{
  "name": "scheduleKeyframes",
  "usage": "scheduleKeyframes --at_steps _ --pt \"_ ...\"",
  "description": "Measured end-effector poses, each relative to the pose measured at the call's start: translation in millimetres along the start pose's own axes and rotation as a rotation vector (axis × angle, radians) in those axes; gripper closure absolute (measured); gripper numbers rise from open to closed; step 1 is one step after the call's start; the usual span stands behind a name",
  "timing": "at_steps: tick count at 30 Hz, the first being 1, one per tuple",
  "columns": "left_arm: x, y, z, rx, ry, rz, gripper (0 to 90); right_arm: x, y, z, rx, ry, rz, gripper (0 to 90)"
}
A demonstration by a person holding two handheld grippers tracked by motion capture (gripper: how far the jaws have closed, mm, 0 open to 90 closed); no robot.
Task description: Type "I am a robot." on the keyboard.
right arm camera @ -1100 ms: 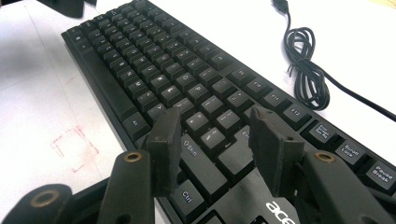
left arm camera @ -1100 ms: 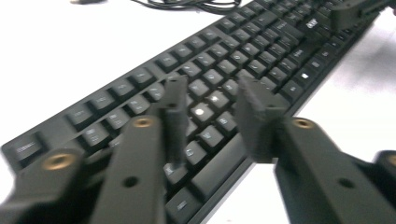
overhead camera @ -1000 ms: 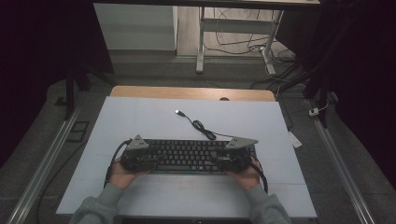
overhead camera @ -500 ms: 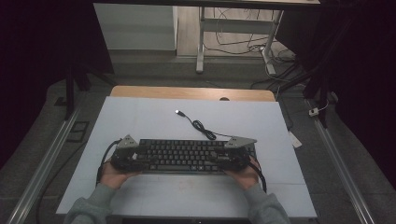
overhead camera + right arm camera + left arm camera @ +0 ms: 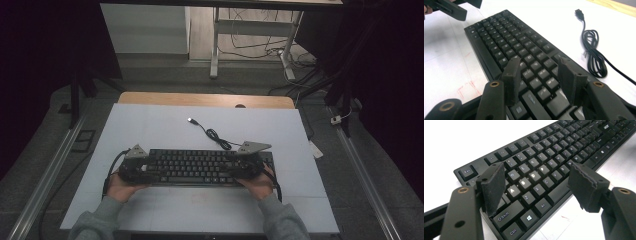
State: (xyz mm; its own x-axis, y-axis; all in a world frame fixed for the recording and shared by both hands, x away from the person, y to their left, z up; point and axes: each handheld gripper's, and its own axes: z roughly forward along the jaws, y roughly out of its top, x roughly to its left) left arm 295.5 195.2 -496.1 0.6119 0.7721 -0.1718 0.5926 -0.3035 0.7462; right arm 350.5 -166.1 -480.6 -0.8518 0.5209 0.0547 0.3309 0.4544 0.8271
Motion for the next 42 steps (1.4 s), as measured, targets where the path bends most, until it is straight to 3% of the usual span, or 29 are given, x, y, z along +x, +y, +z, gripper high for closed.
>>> scheduleKeyframes --at_steps 10,21,26,34,42 --pt "0.4 -0.5 0.4 0.002 0.004 0.0 29.9 4.1 15.3 20.1 0.039 0.025 -0.019 52.7" --pt "0.1 -0.8 2.4 0.009 0.007 0.007 29.9 4.4 23.3 39.3 0.071 0.013 -0.011 54.6" --pt "0.3 -1.0 2.9 0.011 0.006 0.006 29.9 1.2 25.9 45.5 0.068 0.008 0.006 62.6" --pt "1.2 -1.7 3.3 0.015 0.007 0.009 30.0 -5.7 26.9 57.5 0.103 0.022 0.035 89.6" --pt "1.2 -2.4 4.6 0.022 0.01 0.01 30.0 -2.2 22.7 72.1 0.154 0.052 0.025 89.9"
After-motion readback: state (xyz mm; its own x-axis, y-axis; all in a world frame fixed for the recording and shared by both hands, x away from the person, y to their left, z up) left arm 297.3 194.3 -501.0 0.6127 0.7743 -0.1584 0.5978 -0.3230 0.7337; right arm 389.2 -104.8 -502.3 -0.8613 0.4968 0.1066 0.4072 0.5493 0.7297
